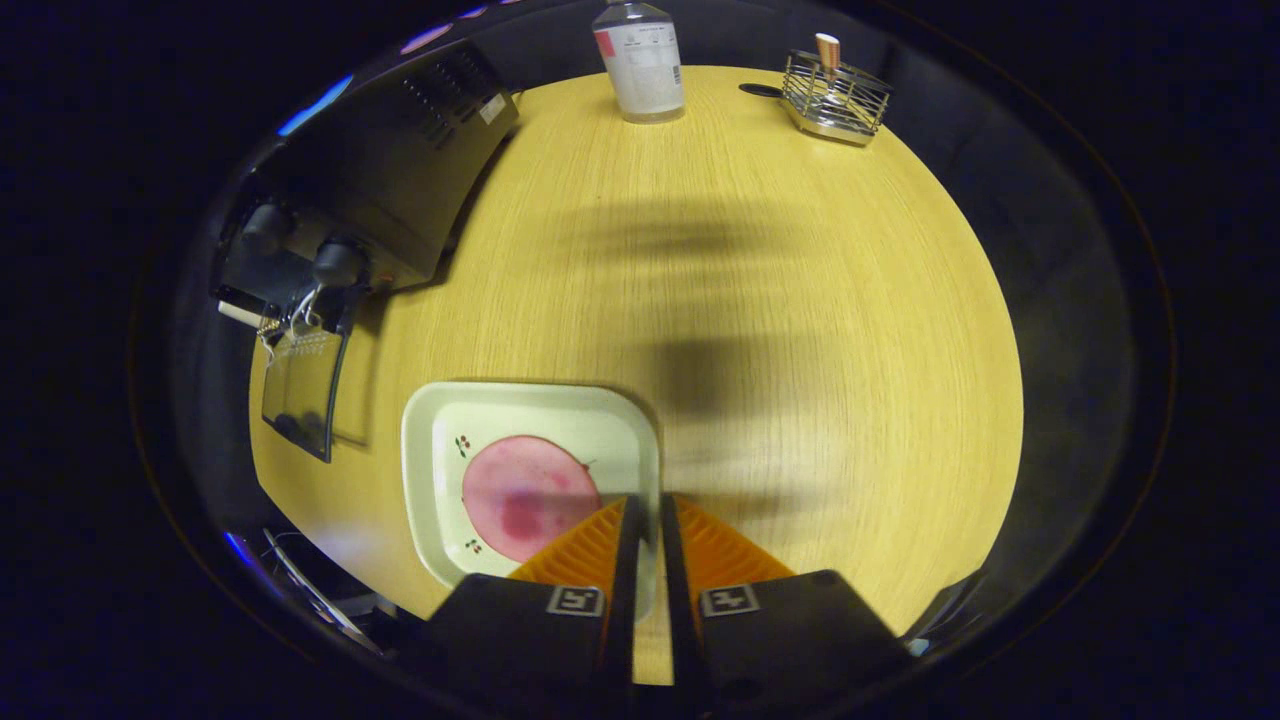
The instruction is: Open the toaster oven, put the food inside, and close the toaster oven door.
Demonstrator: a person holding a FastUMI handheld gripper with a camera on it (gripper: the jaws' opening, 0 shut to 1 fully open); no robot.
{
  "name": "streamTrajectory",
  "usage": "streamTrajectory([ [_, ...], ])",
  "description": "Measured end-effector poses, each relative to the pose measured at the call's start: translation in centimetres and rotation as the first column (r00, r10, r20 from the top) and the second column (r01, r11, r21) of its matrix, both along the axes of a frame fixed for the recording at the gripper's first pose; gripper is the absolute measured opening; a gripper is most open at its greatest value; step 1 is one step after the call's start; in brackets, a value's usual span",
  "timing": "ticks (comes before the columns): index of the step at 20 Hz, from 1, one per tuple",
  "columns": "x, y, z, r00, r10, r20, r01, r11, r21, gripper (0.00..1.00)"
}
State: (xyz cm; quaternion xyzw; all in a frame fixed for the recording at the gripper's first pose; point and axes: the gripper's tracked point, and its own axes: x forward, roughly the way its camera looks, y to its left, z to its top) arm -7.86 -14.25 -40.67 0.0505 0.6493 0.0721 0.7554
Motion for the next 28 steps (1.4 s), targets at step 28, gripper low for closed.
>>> streamTrajectory([
  [28,-3.5,8.5,8.4,0.945,-0.320,-0.069,0.305,0.786,0.538,0.05],
])
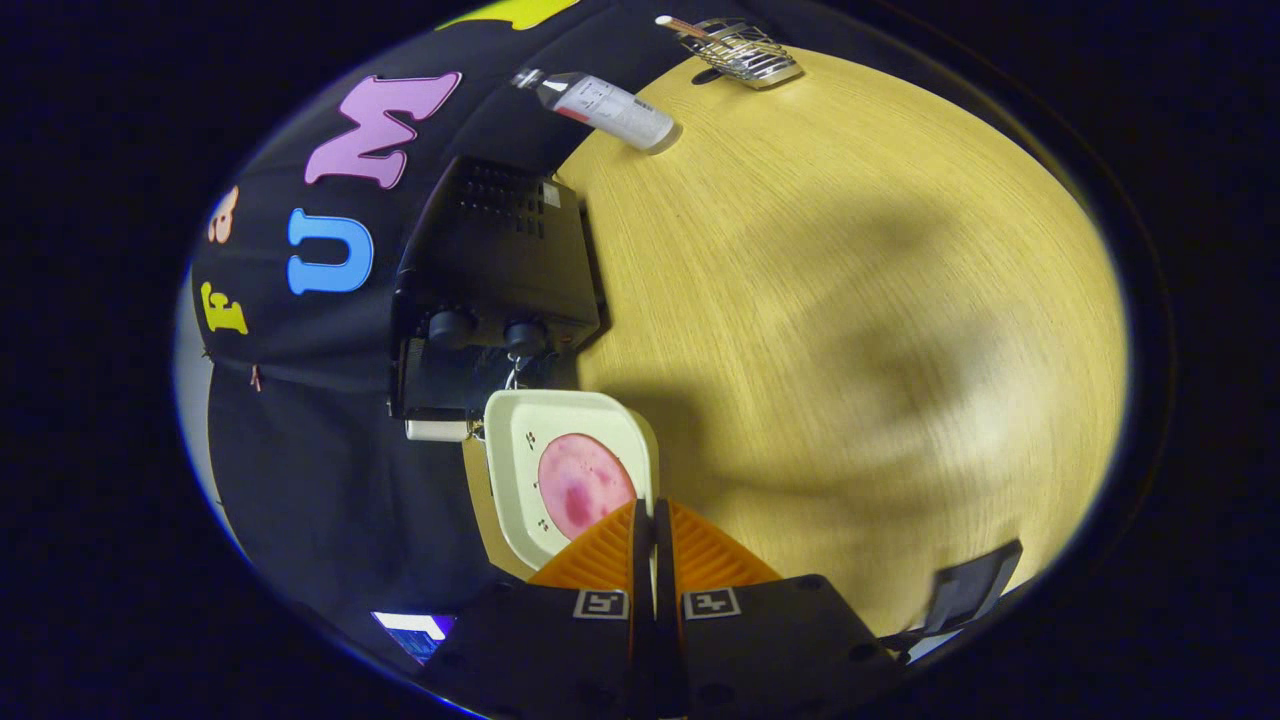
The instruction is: Open the toaster oven, put the food inside, and close the toaster oven door.
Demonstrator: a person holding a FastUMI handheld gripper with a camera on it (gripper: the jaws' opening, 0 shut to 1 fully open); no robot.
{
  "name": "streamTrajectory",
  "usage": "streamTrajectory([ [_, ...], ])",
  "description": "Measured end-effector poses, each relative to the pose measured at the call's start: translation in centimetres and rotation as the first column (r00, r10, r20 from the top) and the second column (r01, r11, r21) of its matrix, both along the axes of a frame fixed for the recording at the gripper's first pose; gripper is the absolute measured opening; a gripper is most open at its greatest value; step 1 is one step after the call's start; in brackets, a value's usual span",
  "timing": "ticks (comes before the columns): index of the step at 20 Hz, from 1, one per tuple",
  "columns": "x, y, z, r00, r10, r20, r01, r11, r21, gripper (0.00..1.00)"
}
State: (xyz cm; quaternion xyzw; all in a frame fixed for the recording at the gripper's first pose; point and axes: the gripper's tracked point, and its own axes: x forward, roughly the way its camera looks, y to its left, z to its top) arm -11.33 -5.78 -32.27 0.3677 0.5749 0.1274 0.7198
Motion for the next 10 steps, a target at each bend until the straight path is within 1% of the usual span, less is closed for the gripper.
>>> streamTrajectory([
  [6,-1.5,6.8,3.4,0.997,-0.071,0.017,0.071,0.997,0.035,0.05],
  [10,-1.6,11.4,4.0,0.994,-0.111,0.016,0.110,0.994,0.023,0.05],
])
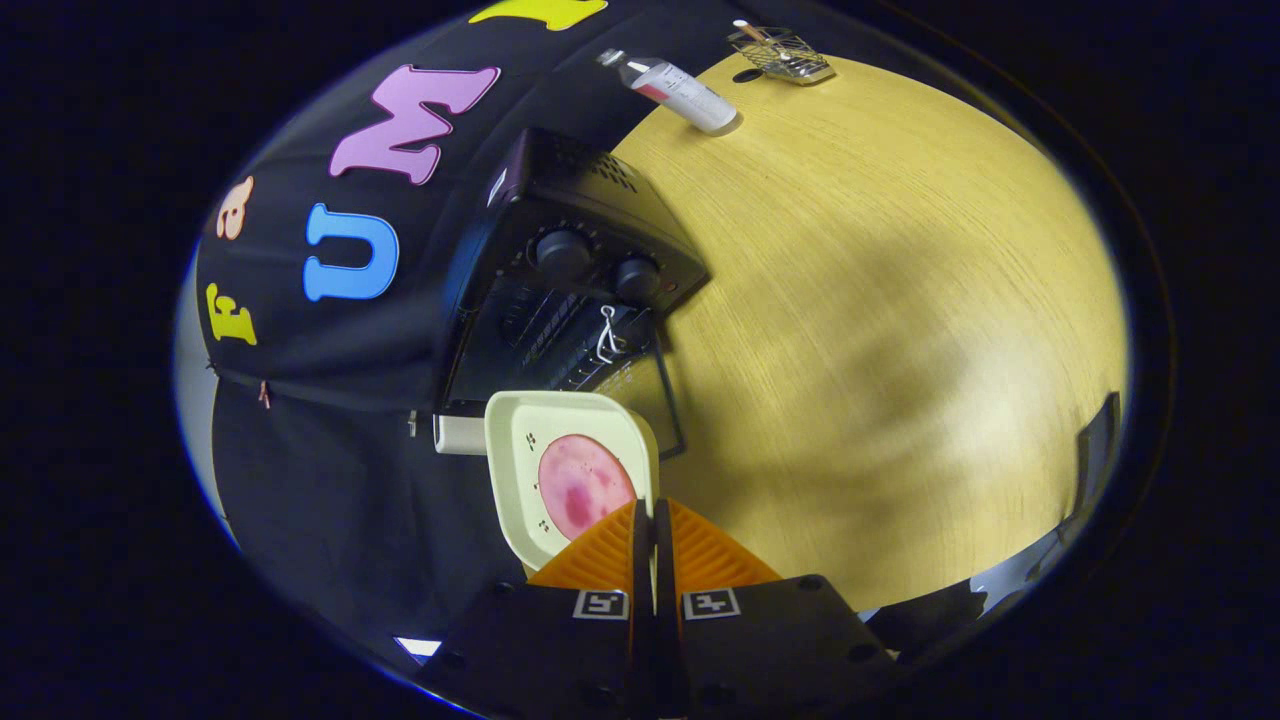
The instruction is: Open the toaster oven, put the food inside, and close the toaster oven door.
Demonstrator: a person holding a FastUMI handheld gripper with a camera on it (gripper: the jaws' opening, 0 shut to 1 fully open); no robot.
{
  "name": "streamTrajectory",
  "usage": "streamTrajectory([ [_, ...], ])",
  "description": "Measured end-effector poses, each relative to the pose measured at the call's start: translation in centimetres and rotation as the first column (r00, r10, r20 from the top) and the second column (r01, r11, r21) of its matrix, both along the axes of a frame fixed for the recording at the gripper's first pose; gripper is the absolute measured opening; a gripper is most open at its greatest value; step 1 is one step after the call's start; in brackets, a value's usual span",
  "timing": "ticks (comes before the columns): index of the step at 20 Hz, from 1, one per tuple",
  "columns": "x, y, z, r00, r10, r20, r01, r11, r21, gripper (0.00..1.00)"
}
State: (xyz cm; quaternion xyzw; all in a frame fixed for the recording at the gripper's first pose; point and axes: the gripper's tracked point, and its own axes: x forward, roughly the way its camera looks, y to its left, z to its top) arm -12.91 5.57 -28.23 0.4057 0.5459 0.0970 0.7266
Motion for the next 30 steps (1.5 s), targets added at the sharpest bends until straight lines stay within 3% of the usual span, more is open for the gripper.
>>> streamTrajectory([
  [10,4.8,8.3,-1.1,0.976,-0.215,-0.026,0.214,0.976,-0.048,0.05],
  [19,10.2,11.3,-3.4,0.901,-0.430,-0.060,0.422,0.900,-0.112,0.05],
  [26,13.2,12.8,-5.0,0.789,-0.607,-0.098,0.598,0.795,-0.102,0.05],
  [30,14.1,13.4,-5.7,0.703,-0.700,-0.127,0.695,0.714,-0.089,0.05],
])
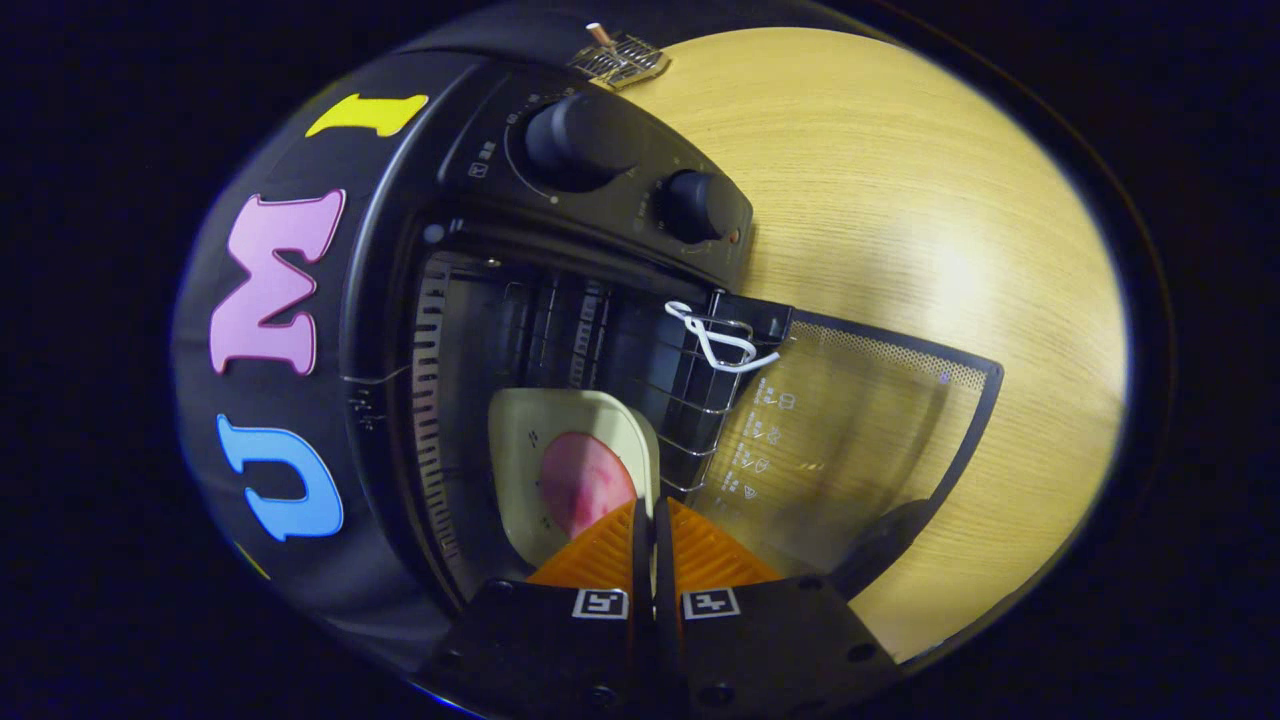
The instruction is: Open the toaster oven, put the food inside, and close the toaster oven door.
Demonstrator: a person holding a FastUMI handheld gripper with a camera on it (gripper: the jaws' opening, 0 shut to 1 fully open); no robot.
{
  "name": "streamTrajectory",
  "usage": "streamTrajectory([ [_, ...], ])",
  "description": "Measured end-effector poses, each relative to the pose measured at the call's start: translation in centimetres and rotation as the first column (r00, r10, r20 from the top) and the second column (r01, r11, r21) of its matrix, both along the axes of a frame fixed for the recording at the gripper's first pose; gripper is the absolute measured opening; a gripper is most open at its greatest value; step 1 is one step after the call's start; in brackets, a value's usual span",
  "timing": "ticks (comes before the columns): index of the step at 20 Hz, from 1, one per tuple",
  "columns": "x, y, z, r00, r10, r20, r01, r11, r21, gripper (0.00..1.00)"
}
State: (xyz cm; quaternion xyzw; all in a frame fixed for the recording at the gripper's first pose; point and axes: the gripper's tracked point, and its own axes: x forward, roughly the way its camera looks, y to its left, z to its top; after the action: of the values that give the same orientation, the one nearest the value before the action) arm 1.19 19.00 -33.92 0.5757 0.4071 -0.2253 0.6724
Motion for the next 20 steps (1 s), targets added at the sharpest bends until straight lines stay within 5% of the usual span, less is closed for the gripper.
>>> streamTrajectory([
  [11,1.6,-0.1,0.2,0.983,-0.181,0.035,0.179,0.983,0.045,0.13],
  [13,1.5,0.0,0.9,0.981,-0.187,0.055,0.183,0.980,0.077,0.29],
  [18,-0.4,-0.6,3.1,0.989,-0.100,0.109,0.095,0.995,0.043,0.95],
  [20,-1.4,-0.5,3.6,0.991,-0.011,0.133,0.010,1.000,0.013,0.97],
])
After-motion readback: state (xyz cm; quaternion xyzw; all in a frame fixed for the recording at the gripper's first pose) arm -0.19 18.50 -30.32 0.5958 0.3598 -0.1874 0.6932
